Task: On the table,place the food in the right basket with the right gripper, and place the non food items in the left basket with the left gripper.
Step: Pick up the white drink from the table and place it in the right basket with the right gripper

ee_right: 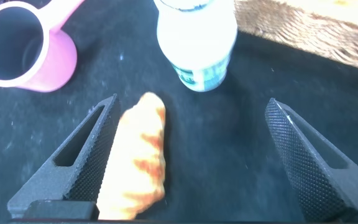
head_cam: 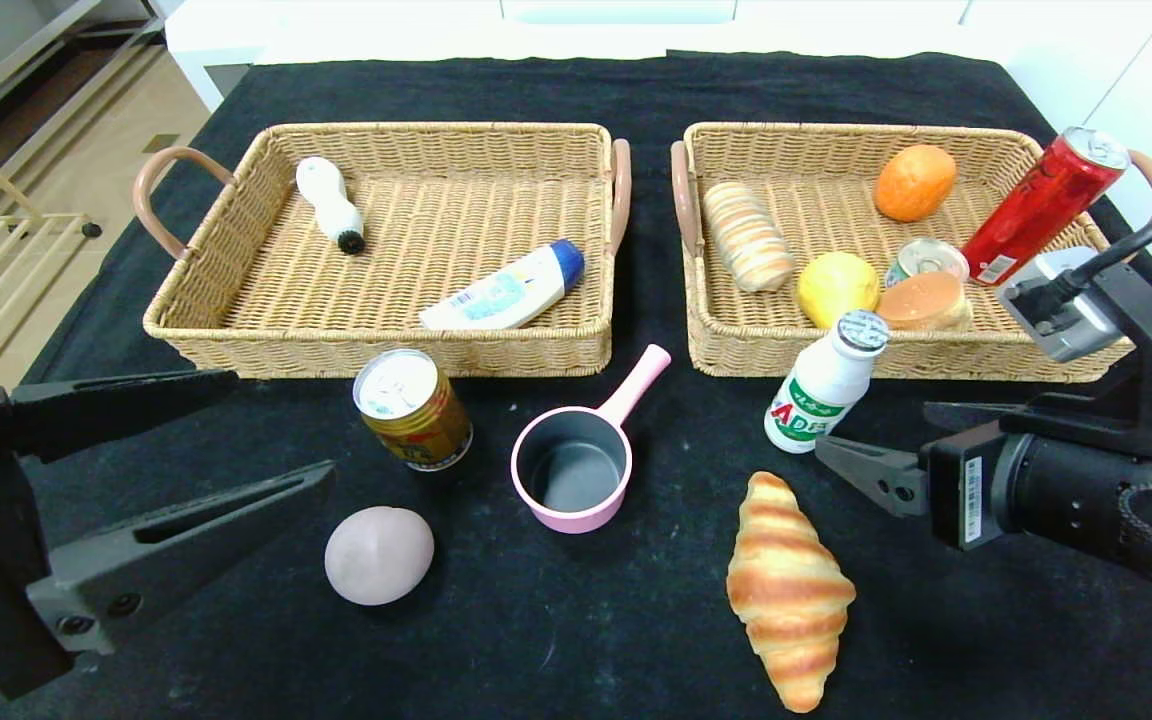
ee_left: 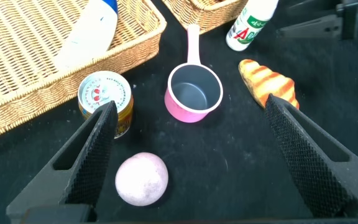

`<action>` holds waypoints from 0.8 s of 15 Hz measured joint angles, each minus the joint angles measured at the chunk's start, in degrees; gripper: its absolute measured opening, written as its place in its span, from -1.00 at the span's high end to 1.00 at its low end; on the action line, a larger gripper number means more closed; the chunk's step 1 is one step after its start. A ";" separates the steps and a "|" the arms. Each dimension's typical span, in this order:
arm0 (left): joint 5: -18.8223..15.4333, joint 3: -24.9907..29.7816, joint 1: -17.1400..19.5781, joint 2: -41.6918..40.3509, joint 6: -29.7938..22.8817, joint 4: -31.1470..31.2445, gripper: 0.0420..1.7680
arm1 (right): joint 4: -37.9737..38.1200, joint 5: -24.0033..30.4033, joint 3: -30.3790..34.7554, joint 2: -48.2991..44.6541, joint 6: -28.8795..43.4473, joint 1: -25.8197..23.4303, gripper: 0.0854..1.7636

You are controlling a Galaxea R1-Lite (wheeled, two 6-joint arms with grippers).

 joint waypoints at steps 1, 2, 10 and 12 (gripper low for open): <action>0.02 0.00 0.01 -0.05 0.02 -0.02 -0.94 | -0.49 -0.09 -0.41 0.77 0.05 0.06 -0.92; -0.02 0.00 0.01 -0.06 0.02 -0.02 -0.94 | -1.54 -0.04 -0.69 1.35 0.09 0.06 -0.92; 0.05 0.00 0.04 -0.17 0.02 -0.11 -0.94 | -8.87 -0.48 -1.99 6.12 0.05 0.27 -0.92; 0.05 0.00 0.04 -0.17 0.02 -0.06 -0.94 | -10.67 -1.66 -2.18 7.19 -0.11 0.33 -0.92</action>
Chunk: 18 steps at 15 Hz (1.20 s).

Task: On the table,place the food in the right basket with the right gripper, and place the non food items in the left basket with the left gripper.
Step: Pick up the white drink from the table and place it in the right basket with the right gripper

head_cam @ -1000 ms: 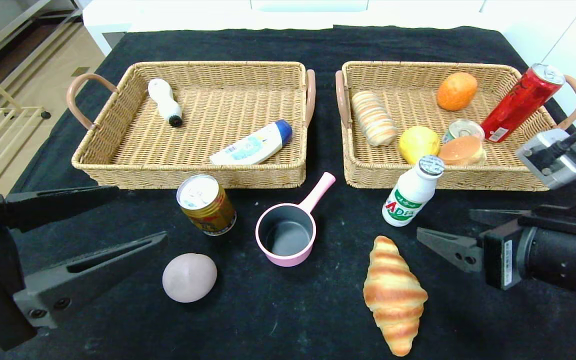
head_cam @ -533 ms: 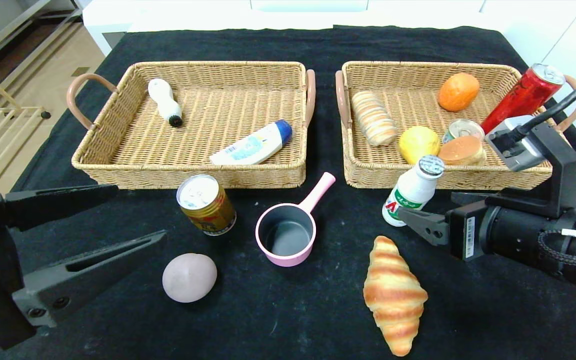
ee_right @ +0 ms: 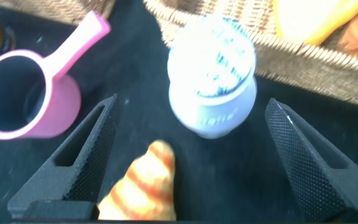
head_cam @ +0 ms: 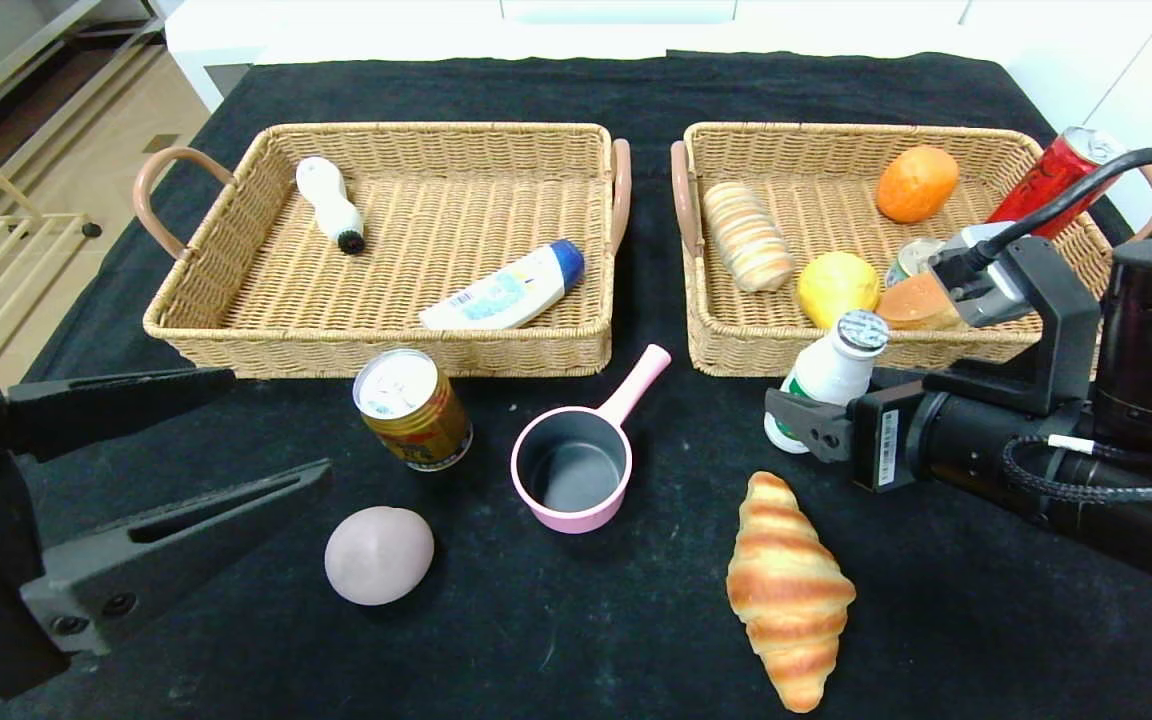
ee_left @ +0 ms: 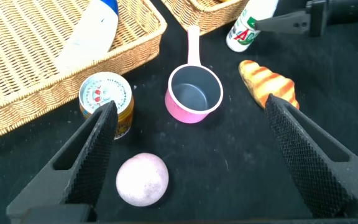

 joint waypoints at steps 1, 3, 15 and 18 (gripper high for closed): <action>0.00 0.00 0.00 0.00 0.00 0.04 -0.94 | -0.35 -0.41 -0.37 0.59 -0.02 0.02 -0.92; -0.02 0.00 0.00 0.01 0.01 0.04 -0.94 | -1.16 -1.21 -1.40 1.51 -0.06 0.00 -0.92; -0.07 0.00 0.00 -0.16 0.28 -0.02 -0.94 | -5.67 -4.30 -2.43 5.35 0.02 -0.88 -0.34; 0.00 0.00 0.00 -0.13 0.26 -0.02 -0.94 | -5.81 -4.30 -2.43 5.77 0.00 -0.90 -0.01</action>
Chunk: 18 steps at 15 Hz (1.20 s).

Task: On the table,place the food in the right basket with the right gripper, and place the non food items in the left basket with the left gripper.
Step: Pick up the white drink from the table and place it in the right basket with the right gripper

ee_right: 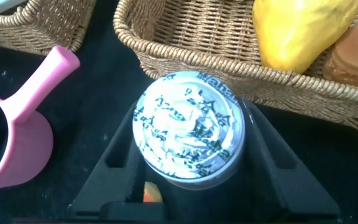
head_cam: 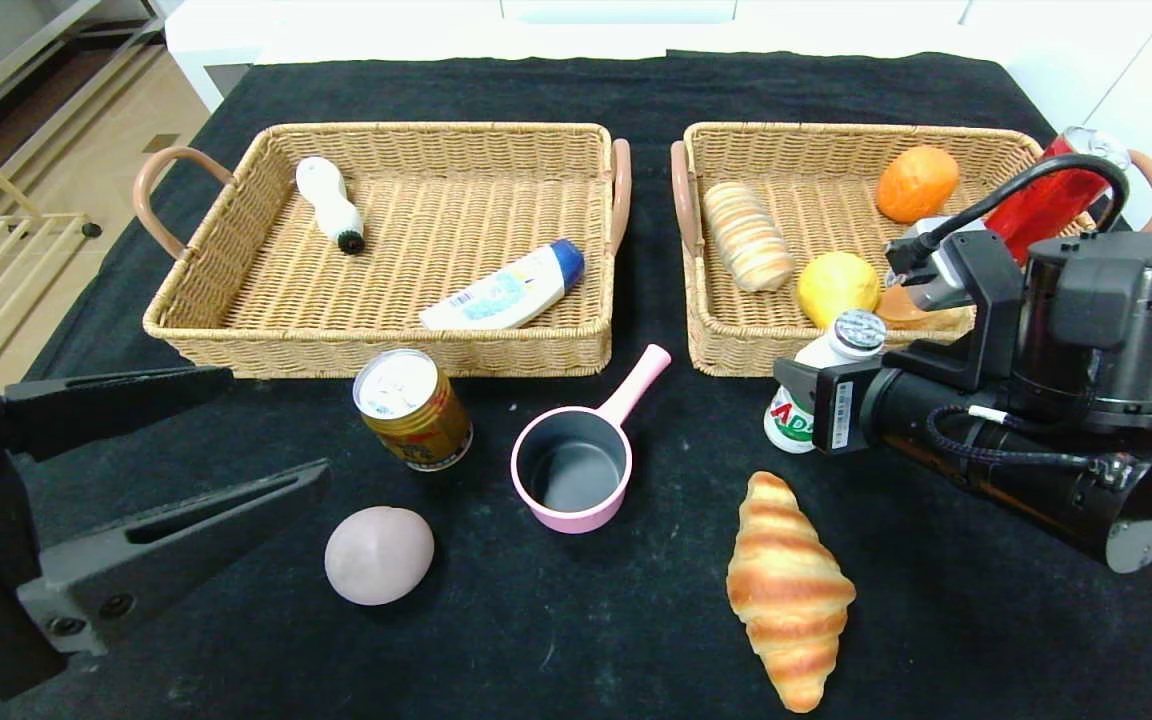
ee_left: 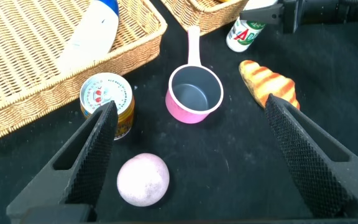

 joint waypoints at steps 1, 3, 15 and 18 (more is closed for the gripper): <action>0.00 0.00 0.00 0.00 0.02 -0.02 -0.94 | 0.00 0.00 0.00 0.07 0.00 0.00 0.01; 0.00 0.00 0.02 0.02 0.02 -0.02 -0.94 | -0.02 0.00 0.05 0.16 -0.02 0.00 0.02; -0.07 0.00 -0.02 0.02 0.02 0.06 -0.94 | 4.19 0.72 -0.45 -2.10 -0.80 -0.04 0.04; -0.07 0.09 -0.02 0.15 0.02 0.16 -0.94 | 9.11 0.67 -1.22 -5.44 -1.07 0.74 0.04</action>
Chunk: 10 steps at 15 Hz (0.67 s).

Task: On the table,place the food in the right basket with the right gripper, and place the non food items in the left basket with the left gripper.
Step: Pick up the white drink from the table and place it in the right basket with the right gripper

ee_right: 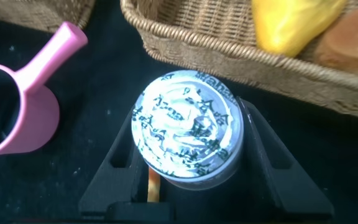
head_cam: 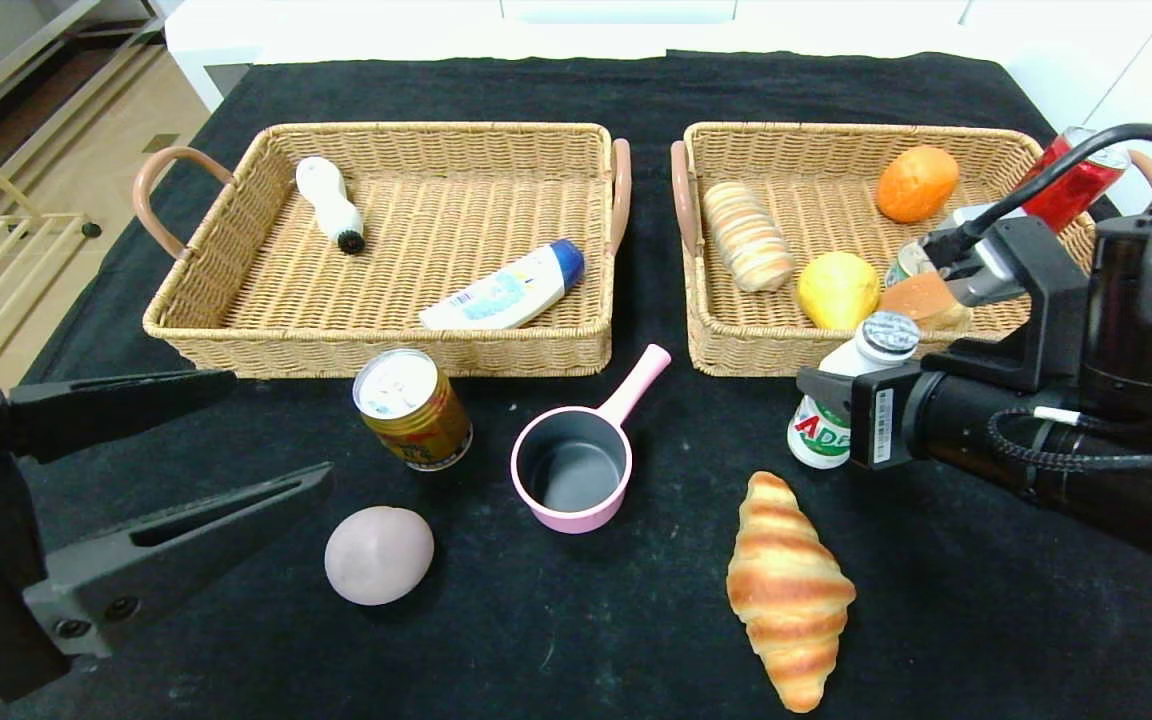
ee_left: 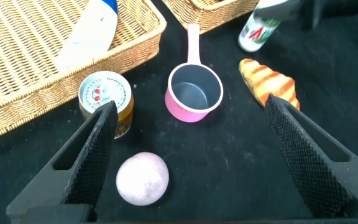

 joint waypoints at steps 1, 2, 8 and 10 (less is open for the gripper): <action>-0.01 0.00 0.00 0.05 -0.05 0.15 -0.94 | 0.90 0.00 -0.63 -0.99 -0.45 0.11 0.04; 0.00 0.00 0.00 0.07 -0.07 0.20 -0.94 | 2.52 0.05 -1.60 -1.90 -0.80 0.18 0.04; -0.01 -0.04 0.00 0.13 -0.09 0.11 -0.94 | 12.45 1.97 -10.31 -5.78 -1.11 -1.50 0.04; -0.01 0.00 0.00 0.16 -0.09 0.09 -0.94 | 12.73 3.06 -13.34 -5.73 -1.11 -2.82 0.04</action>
